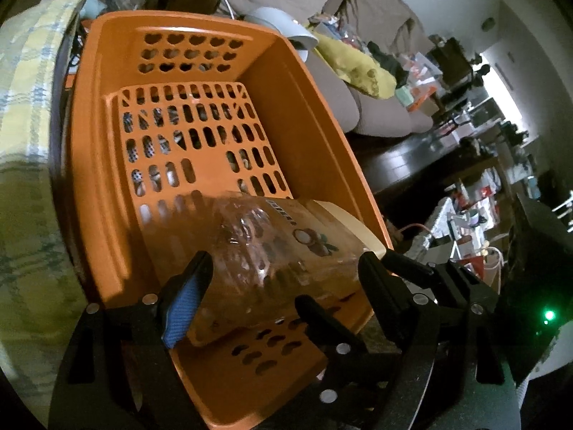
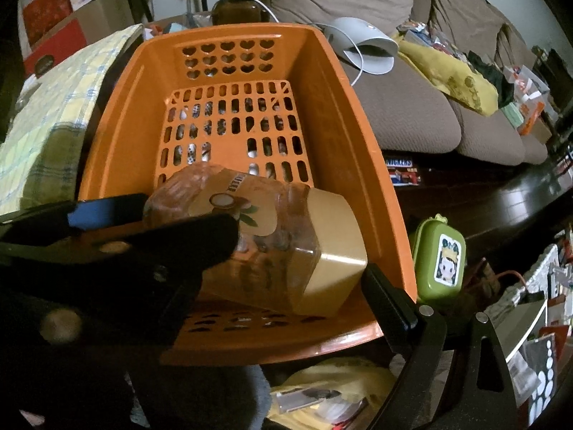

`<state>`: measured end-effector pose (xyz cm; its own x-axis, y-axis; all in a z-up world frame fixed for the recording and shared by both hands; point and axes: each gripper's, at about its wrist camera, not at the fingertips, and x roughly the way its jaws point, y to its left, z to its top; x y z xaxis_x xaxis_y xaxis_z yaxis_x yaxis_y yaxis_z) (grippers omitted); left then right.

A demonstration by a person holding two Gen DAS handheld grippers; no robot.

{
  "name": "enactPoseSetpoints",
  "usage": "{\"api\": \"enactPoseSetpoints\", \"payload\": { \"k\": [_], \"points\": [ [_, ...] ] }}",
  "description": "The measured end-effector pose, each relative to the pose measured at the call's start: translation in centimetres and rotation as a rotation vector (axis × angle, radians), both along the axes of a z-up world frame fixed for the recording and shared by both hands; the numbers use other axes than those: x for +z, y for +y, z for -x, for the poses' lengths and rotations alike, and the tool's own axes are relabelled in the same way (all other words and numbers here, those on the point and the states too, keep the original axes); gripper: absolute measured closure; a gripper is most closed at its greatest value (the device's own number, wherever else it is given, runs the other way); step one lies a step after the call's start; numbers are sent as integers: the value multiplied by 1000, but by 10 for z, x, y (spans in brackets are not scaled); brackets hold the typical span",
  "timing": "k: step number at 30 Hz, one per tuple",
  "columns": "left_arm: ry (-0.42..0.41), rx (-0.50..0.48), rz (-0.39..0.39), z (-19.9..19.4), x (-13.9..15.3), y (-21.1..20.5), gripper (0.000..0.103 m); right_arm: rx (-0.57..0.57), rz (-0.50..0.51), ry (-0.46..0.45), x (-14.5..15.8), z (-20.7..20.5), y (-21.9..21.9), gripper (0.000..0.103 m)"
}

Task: Organize objects
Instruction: 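Open both grippers to release the container inside the basket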

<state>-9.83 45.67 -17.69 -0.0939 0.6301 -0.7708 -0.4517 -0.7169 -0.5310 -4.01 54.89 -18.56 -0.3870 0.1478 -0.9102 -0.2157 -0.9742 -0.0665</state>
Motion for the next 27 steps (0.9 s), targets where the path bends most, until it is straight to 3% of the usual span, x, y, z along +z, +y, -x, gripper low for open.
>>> {"api": "enactPoseSetpoints", "payload": {
  "k": [7,12,27],
  "points": [
    [-1,58,-25,9,5,-20,21,20,17,15,2,-2,-3,11],
    [45,84,-51,6,20,-40,21,40,89,109,20,-5,-5,11],
    [395,205,95,-9,87,-106,21,15,75,201,27,-10,-2,11]
  ]
}}
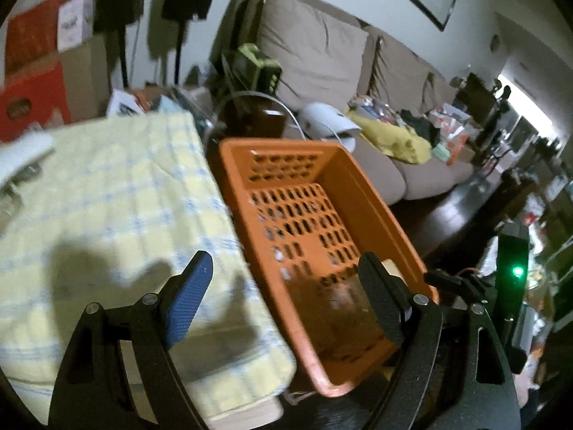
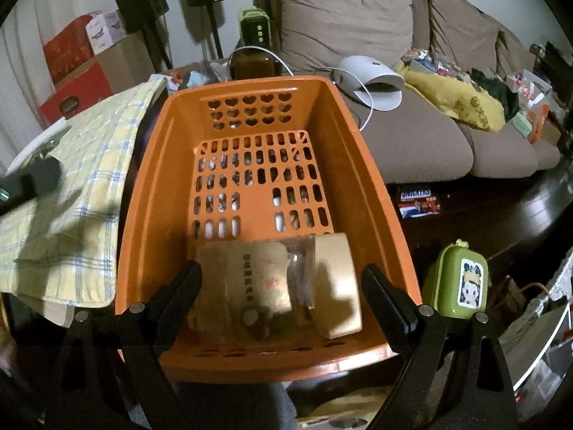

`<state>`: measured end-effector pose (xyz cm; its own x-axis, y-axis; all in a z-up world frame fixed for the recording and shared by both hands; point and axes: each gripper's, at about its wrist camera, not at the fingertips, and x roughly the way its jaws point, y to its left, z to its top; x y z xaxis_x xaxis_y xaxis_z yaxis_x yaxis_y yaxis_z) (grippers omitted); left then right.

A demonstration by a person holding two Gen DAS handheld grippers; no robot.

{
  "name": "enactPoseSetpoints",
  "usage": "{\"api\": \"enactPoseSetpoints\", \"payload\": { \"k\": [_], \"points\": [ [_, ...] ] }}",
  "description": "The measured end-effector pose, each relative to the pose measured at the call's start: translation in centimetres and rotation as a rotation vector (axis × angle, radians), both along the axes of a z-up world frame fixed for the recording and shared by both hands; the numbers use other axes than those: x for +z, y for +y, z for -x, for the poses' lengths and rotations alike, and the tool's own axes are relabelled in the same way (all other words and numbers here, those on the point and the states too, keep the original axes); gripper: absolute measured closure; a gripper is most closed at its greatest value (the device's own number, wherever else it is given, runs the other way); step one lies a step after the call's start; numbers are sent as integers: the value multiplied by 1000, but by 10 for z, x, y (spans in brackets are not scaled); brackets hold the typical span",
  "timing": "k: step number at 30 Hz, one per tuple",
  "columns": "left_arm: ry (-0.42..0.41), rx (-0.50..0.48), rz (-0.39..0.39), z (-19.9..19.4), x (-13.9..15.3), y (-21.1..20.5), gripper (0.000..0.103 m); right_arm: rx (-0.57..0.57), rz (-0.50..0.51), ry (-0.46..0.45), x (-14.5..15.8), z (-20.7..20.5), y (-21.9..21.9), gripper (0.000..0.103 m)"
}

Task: Organize objects
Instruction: 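Open both grippers to release the container inside the basket, then withdraw both grippers from the basket toward the white mesh pad on the table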

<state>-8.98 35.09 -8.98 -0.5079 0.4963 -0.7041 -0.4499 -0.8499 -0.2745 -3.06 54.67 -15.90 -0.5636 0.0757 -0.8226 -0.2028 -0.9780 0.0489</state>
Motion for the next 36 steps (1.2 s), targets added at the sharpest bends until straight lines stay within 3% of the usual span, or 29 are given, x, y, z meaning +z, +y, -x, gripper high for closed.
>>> {"api": "enactPoseSetpoints", "payload": {
  "k": [3,5,7,13,18,20,22,26,28,31,34,36],
  "points": [
    [51,19,17,-2,11,-15,21,-7,13,-5,-8,-1,-1,11],
    [59,30,9,-5,14,-25,21,0,1,-8,-11,-2,-4,26],
    [61,24,3,-6,16,-33,21,14,-19,-14,-13,-2,-7,32],
    [107,55,18,-7,22,-58,21,21,-21,-40,-24,0,-12,37],
    [154,91,27,-5,27,-79,20,37,18,-51,-33,0,-22,38],
    [167,137,70,1,26,-88,19,43,37,-52,-36,0,-26,37],
    [155,185,101,12,22,-100,19,43,0,-57,-37,1,-32,35],
    [107,234,67,28,15,-124,19,51,-99,-74,-41,5,-47,33],
    [115,262,87,35,12,-133,19,61,-121,-66,-43,8,-52,33],
    [135,299,141,41,8,-146,19,53,-49,-4,-40,10,-51,35],
    [137,333,151,48,5,-165,19,29,58,64,-35,13,-49,43],
    [136,355,142,52,5,-179,19,15,67,75,-28,19,-51,45]
  ]
}}
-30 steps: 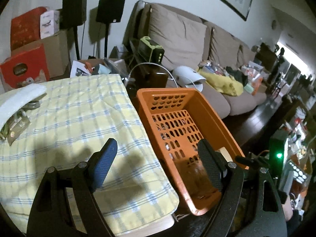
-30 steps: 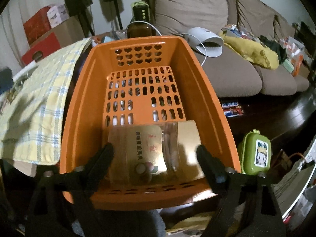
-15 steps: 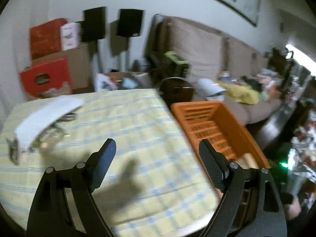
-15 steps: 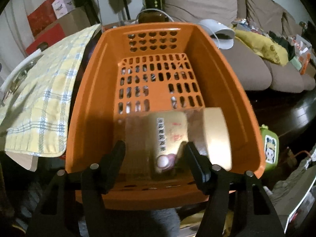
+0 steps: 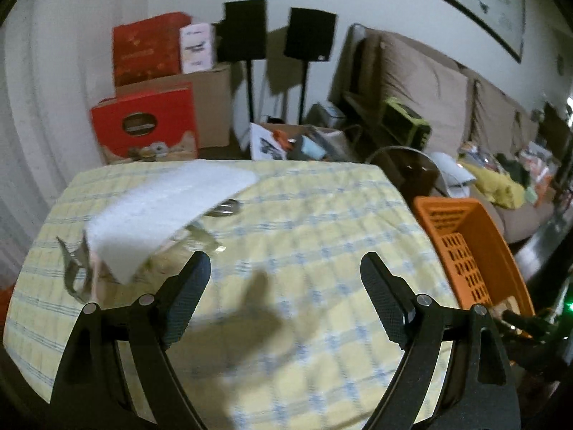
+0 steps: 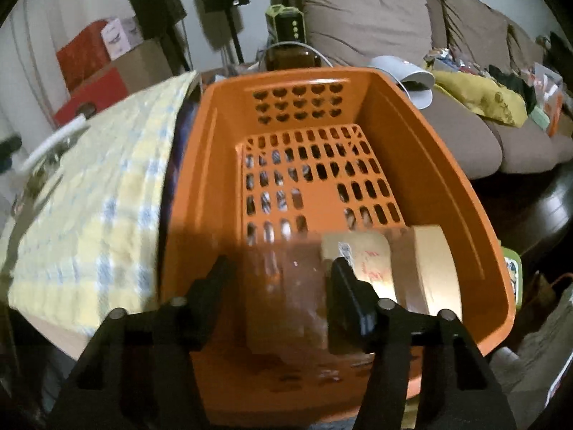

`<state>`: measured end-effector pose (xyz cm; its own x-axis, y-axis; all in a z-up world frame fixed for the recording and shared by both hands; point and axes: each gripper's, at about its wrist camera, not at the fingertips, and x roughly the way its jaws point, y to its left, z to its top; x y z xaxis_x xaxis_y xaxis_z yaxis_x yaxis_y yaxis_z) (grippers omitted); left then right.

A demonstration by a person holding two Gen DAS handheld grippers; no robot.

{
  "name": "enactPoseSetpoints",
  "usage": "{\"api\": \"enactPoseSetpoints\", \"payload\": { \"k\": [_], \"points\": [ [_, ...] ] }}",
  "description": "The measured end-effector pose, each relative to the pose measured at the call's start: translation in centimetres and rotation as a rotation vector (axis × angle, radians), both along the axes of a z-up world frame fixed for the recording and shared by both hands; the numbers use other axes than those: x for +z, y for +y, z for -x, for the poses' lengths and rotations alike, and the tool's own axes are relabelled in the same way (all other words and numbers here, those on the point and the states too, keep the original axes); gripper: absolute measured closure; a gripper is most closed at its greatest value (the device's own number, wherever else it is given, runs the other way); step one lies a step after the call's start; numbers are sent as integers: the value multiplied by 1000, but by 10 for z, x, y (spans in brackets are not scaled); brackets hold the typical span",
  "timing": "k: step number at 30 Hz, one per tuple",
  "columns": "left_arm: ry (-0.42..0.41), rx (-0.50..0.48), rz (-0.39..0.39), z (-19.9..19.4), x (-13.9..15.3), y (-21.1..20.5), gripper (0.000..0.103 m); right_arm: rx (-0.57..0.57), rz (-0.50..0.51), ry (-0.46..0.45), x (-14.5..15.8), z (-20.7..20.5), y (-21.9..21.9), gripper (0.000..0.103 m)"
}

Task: Organize objects
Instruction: 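Withdraw both grippers from the basket toward the white mesh pad on the table, then move both open grippers over the white foam mesh sheet on the table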

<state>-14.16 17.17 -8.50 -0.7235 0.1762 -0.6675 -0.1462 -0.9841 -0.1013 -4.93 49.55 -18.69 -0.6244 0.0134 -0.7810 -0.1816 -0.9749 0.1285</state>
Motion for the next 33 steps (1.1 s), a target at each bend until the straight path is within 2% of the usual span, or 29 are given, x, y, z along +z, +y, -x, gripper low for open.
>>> {"api": "enactPoseSetpoints", "payload": {
  "k": [4,7,9,12,16,23,26,30,33],
  "points": [
    [-10,60,-45,12,-3,-40,19,3,-35,39,29,12,-17,44],
    [-7,110,-75,18,-4,-69,19,28,10,94,57,22,-34,44],
    [1,133,-54,21,-3,-84,19,67,55,137,75,32,-52,44],
    [11,176,-42,21,-4,-104,19,119,52,155,91,53,-84,37],
    [-18,209,-141,26,-11,-145,22,177,16,115,97,94,-125,36],
    [-70,209,-273,28,-24,-177,30,279,87,50,101,165,-202,33],
    [-125,185,-330,30,-31,-185,32,305,72,43,108,192,-222,32],
    [-148,164,-424,32,-35,-195,32,339,-11,20,114,231,-244,26],
    [-145,178,-466,35,-42,-200,32,372,18,-20,106,261,-252,25]
  ]
}}
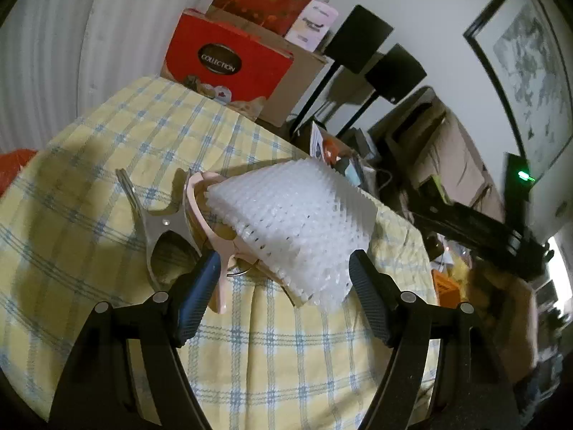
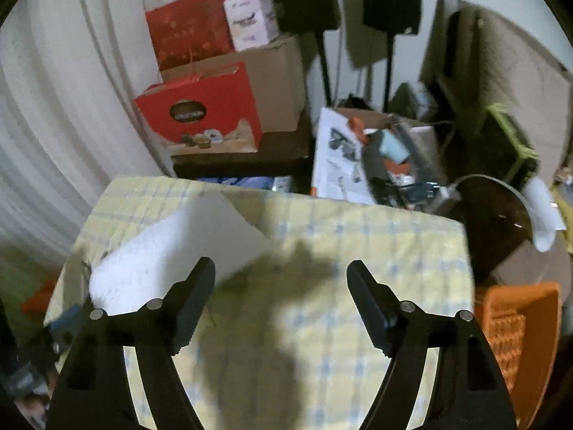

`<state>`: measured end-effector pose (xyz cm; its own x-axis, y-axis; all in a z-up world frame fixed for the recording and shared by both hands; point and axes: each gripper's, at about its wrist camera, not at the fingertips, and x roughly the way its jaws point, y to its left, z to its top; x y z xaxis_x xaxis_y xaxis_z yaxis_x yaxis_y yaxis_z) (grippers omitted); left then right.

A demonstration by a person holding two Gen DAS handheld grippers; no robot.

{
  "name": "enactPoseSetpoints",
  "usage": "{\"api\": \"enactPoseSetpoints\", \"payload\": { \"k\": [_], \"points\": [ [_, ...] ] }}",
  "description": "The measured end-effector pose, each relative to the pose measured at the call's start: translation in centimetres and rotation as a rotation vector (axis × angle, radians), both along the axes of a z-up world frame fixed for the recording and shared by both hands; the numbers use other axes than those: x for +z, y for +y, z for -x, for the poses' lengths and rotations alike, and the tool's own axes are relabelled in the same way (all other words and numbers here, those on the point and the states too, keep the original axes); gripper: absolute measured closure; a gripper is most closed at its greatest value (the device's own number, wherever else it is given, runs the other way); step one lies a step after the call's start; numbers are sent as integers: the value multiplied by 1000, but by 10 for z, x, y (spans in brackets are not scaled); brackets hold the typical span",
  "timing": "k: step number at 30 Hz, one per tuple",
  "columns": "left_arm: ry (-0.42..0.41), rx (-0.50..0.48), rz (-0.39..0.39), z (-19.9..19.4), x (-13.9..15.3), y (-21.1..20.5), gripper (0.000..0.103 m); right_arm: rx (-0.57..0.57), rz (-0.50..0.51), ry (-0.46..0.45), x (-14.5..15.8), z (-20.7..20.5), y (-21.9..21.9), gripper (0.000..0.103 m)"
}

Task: Organize objects
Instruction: 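Move both open grippers over the white foam mesh sheet on the table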

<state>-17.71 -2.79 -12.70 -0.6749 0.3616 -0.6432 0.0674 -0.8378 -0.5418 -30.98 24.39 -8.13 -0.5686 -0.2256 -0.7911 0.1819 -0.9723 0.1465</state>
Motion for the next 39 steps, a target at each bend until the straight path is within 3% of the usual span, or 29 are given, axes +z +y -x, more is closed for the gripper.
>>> {"api": "enactPoseSetpoints", "payload": {
  "k": [9,10,11,13,16,25,30,34,39],
  "points": [
    [3,-20,-33,6,-16,9,32,86,56,-97,-46,48,-33,25],
    [10,-25,-38,6,-15,10,32,89,92,-105,-50,48,-33,34],
    [14,-26,-41,6,-14,11,32,93,124,-113,-52,48,-33,50],
    [21,-20,-28,5,-13,11,32,106,186,-152,-57,48,-31,73],
    [23,-15,-10,5,-11,10,32,116,211,-163,-56,37,-28,90],
    [79,30,-14,-15,21,-14,32,107,324,-96,-27,-31,-7,98],
    [102,52,14,-27,38,-26,31,52,281,-43,-14,-91,8,98],
    [60,23,38,-31,39,-23,30,0,345,-48,-20,-139,31,98],
    [16,-63,115,-34,32,12,30,-57,317,-106,-48,-182,62,98]
  ]
}}
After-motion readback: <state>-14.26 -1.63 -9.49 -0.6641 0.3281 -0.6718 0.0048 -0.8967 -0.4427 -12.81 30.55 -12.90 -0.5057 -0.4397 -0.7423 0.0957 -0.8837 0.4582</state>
